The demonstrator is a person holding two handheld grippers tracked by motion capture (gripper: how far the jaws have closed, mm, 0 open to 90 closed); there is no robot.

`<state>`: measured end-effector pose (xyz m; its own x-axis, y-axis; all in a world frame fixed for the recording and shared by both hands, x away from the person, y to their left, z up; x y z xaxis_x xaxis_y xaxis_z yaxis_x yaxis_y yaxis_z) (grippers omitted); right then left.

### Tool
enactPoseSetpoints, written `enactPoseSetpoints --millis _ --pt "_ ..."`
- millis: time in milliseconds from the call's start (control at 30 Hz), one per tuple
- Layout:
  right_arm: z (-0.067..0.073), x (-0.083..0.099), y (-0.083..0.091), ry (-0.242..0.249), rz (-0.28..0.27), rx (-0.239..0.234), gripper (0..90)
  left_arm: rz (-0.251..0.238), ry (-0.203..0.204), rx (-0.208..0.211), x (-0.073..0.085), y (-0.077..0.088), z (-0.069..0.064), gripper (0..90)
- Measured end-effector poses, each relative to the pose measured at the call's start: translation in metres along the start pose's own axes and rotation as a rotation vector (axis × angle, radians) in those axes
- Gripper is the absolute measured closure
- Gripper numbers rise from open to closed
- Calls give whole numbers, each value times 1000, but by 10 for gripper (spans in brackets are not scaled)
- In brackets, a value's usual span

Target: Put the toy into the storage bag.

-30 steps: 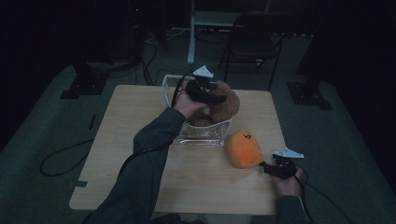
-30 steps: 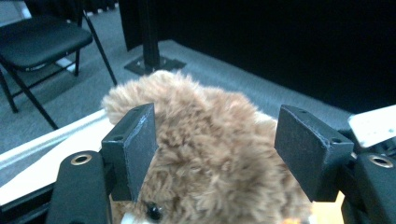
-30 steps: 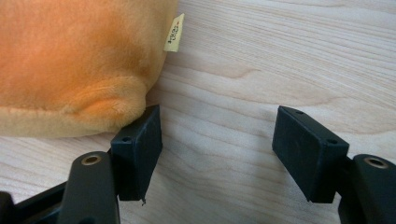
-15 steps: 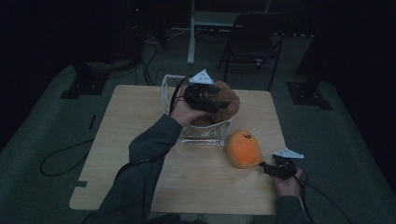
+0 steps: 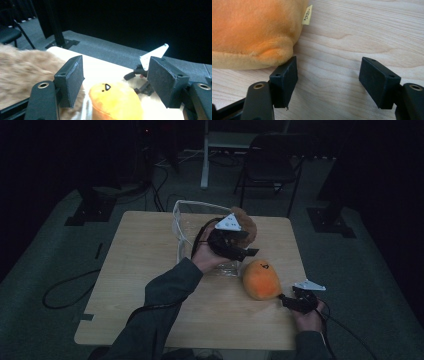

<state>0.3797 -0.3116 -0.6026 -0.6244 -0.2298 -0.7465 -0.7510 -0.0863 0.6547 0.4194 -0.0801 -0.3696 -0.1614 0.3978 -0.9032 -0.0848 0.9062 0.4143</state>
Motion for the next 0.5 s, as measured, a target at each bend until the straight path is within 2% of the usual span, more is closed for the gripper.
enactPoseSetpoints --millis 233,500 --pt "0 0 0 0 0 0 305 -8 3 33 10 -16 -12 293" --pt "0 0 0 1 0 0 305 4 4 43 25 -30 -19 294"
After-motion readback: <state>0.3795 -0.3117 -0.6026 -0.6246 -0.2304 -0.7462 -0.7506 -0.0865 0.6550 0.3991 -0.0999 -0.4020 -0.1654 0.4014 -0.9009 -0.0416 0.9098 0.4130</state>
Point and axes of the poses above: each handheld gripper's, and its own axes: y roughly backward along the jaws, x roughly out of its underside, z roughly to its left, the point moved 8 cm from there along -y, roughly forward along the jaws, and after that the axes turned 11 degrees about x, right-handed, at the moved point
